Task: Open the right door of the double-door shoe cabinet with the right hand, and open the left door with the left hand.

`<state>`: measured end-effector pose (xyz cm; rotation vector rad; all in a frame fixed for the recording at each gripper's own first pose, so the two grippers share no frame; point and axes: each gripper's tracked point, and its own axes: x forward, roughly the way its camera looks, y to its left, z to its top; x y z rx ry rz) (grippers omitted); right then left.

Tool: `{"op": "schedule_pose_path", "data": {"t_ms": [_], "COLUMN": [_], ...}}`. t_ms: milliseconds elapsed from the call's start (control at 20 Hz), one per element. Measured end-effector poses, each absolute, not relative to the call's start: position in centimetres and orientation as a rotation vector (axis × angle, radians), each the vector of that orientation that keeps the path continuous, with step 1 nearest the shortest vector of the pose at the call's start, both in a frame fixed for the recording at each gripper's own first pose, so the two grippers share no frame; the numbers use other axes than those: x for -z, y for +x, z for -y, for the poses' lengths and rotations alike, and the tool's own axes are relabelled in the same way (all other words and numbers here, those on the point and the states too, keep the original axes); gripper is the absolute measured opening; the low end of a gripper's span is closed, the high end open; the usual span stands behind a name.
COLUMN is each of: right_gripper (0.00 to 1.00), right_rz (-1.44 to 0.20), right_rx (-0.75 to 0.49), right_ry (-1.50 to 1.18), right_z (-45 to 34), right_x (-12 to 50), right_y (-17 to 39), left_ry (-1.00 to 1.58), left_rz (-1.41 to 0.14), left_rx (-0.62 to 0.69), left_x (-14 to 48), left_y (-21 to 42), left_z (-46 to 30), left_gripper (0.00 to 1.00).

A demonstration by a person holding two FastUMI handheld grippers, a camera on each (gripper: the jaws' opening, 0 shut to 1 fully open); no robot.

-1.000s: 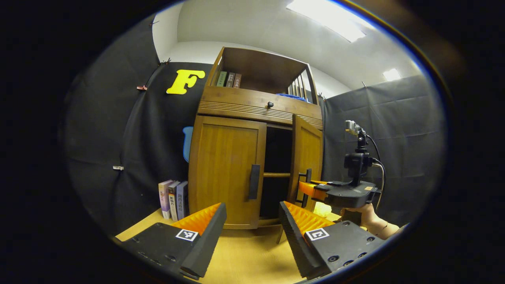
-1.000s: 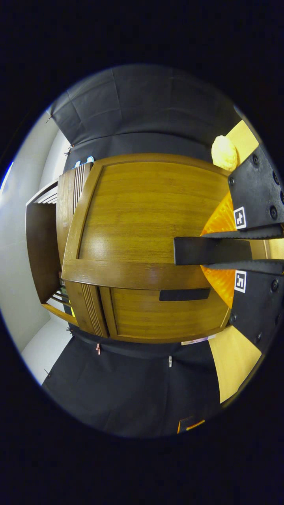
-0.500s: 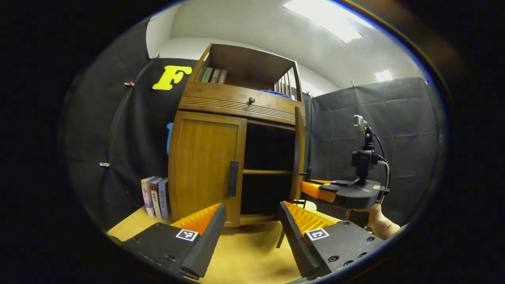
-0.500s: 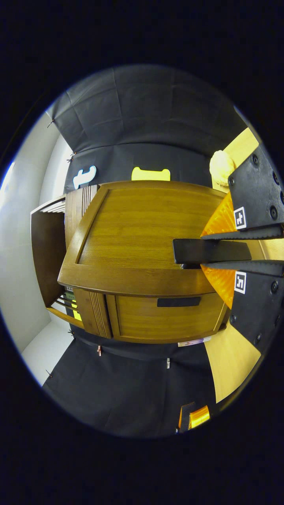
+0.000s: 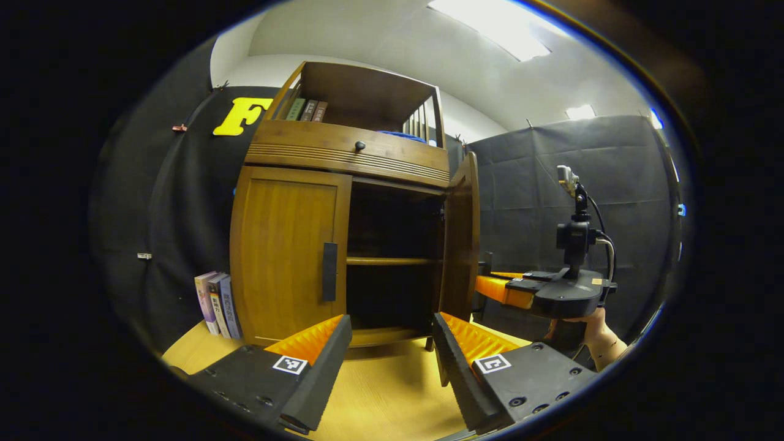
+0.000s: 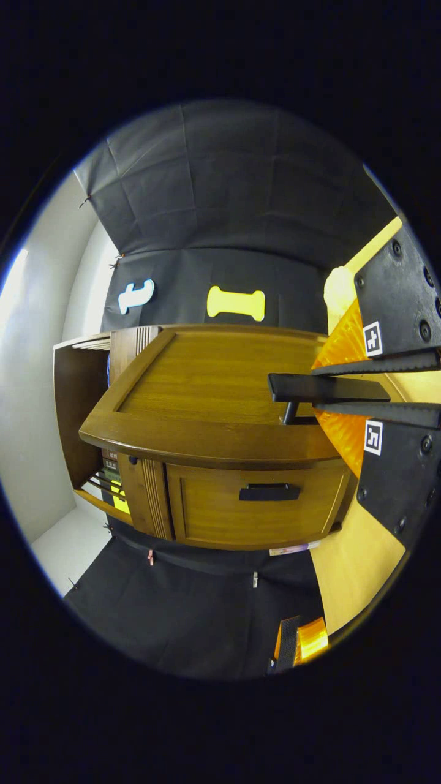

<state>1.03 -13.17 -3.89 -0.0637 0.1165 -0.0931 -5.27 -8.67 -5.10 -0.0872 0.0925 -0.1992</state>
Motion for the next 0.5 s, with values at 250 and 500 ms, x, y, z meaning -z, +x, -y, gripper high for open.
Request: {"op": "schedule_pose_path", "data": {"t_ms": [250,500], "right_gripper": [0.23,0.18], "right_rz": [-0.122,-0.116], "right_rx": [0.129,0.196], "right_ry": [-0.076,-0.082], "right_z": [16.0,19.8], "right_x": [3.7,3.2], "right_y": [-1.0,-3.0], "left_ry": [-0.06,-0.057], "left_rz": [-0.1,-0.081], "left_rx": [0.243,0.25], "left_x": [5.3,5.0], "left_y": [-4.7,-3.8], "left_z": [11.2,12.5], "left_gripper": [0.84,0.84]}}
